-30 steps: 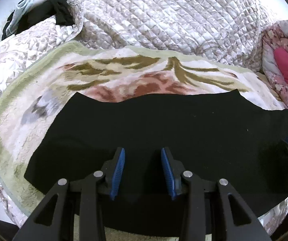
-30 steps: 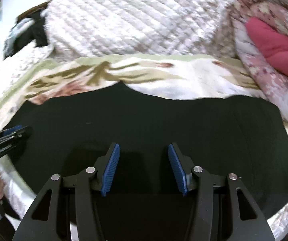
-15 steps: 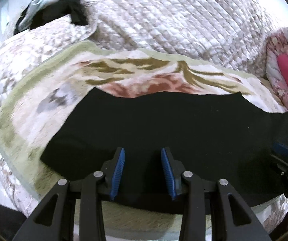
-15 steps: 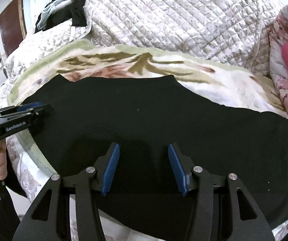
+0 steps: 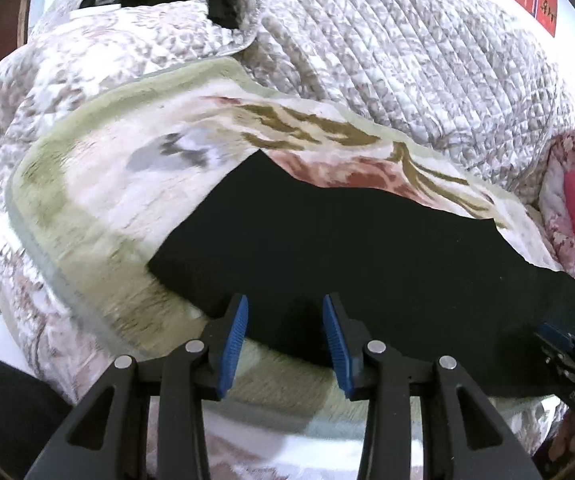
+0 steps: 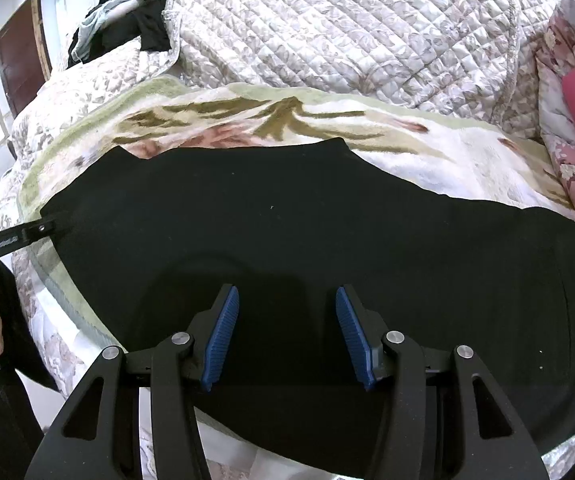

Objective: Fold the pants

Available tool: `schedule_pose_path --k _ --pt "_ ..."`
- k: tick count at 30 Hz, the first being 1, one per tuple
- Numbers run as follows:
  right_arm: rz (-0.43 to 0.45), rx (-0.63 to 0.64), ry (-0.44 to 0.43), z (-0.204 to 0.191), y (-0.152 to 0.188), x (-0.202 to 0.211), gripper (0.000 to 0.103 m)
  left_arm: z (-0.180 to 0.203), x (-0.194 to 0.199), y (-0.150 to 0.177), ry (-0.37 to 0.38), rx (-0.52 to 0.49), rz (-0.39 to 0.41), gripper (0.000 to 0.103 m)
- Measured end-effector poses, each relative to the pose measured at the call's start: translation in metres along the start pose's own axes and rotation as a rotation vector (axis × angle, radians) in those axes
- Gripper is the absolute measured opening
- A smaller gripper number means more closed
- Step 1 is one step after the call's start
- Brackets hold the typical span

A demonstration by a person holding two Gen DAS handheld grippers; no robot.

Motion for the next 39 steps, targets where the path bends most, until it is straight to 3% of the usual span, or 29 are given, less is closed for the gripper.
schedule_pose_path --k 13,20,23,25,27,32,39 --pt "0.003 0.006 -0.013 -0.004 -0.002 -0.002 0.051 -0.028 -0.006 0.007 0.073 0.154 -0.017 0.042" --pt "0.020 -0.016 -0.020 -0.003 -0.006 0.001 0.051 -0.027 -0.029 -0.010 0.043 0.153 0.007 0.042" --pt "0.026 -0.020 -0.020 -0.002 -0.007 0.003 0.051 -0.023 -0.034 -0.015 0.015 0.127 0.009 0.042" --pt "0.032 -0.024 -0.019 -0.001 -0.008 0.004 0.051 -0.022 -0.036 -0.017 -0.016 0.099 0.007 0.031" --pt "0.043 -0.036 -0.017 0.001 -0.010 0.008 0.051 -0.023 -0.034 -0.018 -0.004 0.102 -0.003 0.009" --pt "0.068 -0.082 -0.015 0.010 -0.014 0.015 0.051 -0.011 -0.023 -0.032 0.040 0.080 0.001 0.008" --pt "0.113 -0.229 0.007 0.040 -0.022 0.029 0.051 0.070 0.000 -0.065 0.204 -0.109 0.045 0.008"
Point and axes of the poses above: each gripper's, at about its wrist camera, not at the fingertips, and x roughly against the way its jaws point, z to its right, y to its underside, the point moved 6 cm from there along -x, roughly the way its jaws point, and after that the axes turned 4 degrees about z, right-handed, at the moved point
